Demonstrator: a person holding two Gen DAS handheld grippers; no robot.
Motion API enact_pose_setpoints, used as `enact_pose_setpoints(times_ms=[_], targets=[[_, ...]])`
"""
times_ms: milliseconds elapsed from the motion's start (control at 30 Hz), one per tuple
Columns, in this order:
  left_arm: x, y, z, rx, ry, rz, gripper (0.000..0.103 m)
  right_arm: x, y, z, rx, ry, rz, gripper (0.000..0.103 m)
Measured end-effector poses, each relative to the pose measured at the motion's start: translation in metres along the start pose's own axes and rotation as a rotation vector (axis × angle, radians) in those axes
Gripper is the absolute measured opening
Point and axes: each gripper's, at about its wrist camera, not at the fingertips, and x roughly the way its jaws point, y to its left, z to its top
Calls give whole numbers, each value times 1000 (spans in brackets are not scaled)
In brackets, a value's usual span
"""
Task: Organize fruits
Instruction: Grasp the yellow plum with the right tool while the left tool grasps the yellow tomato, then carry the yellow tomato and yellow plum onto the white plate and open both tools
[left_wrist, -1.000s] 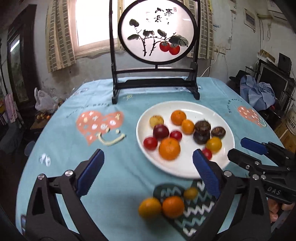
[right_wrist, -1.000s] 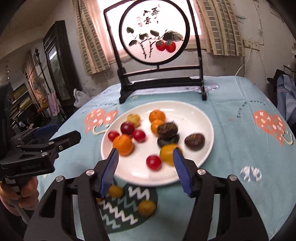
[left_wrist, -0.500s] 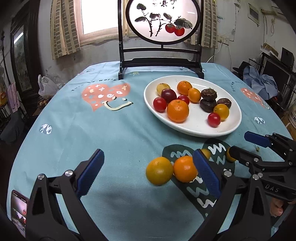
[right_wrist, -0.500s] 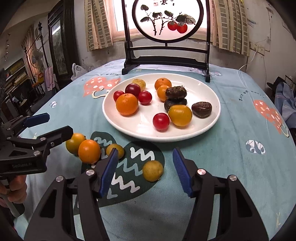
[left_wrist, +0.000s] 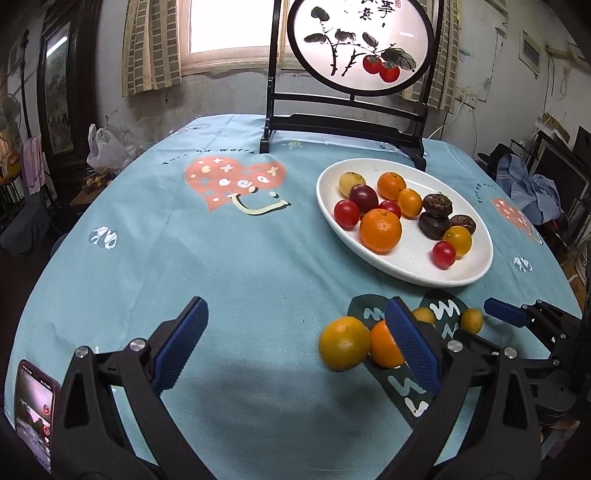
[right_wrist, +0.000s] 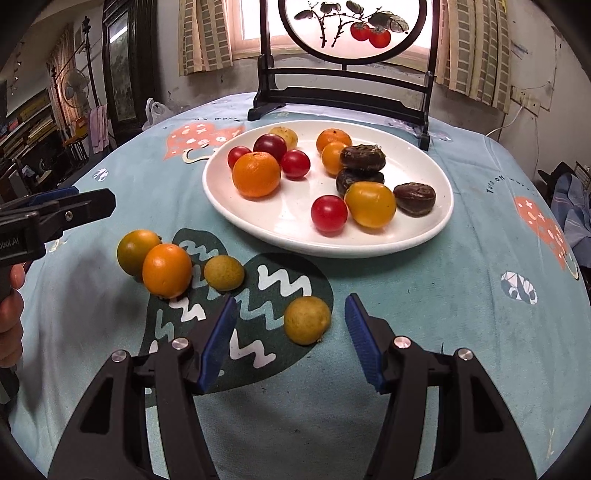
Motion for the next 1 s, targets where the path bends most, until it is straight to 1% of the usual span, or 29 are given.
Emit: enact_pose_setpoints(times_ms=[67,100,167,233,267,300,400,467,500,567,600,700,733,800,867,900,933,967,1000], targets=[[0,0,0,5,2,1,98,2,0,-1,-1,8,0,60],[0,0,0,5,3,0,98,3,-1,-1,1,19,5,54],[0,2,0,1,1,1,98,7,-3,-2,9,37,15,47],[-1,5,2,-4,-5,2,98,10,-5,-3,12,50,-8,39],[-1,7,2,-7,-7,5,98,10,-9,-2,24,50,-11,30],[-1,9,2,-8,-8,6,98,8,-12,-2,42,50,7,27],[3,13,2,7,11,-13,98,-2,-26,1,139,16,74,27],[9,11,0,44,37,-42,96,-8,-30,1,172,-5,92,27],[11,8,-2,72,50,-63,93,-10,-31,1,184,-11,97,27],[14,1,-6,143,75,-113,80,-12,-33,0,200,-13,105,27],[15,-3,-8,173,83,-138,76,-13,-34,0,206,-12,111,27],[16,-7,-14,247,95,-169,75,-17,-33,0,206,-17,119,27],[18,-8,-15,267,103,-181,73,-18,-32,0,205,-20,122,27],[23,-8,-18,299,126,-201,63,-20,-30,0,201,-26,129,27],[30,-7,-20,318,146,-229,60,-22,-28,1,195,-31,131,27],[33,-7,-19,312,150,-254,59,-21,-28,1,194,-31,133,27],[34,-8,-19,314,150,-274,55,-21,-27,1,191,-30,135,27],[36,-10,-19,327,149,-290,53,-21,-26,1,189,-30,136,27],[37,-12,-21,341,149,-294,52,-21,-26,0,187,-30,135,27]])
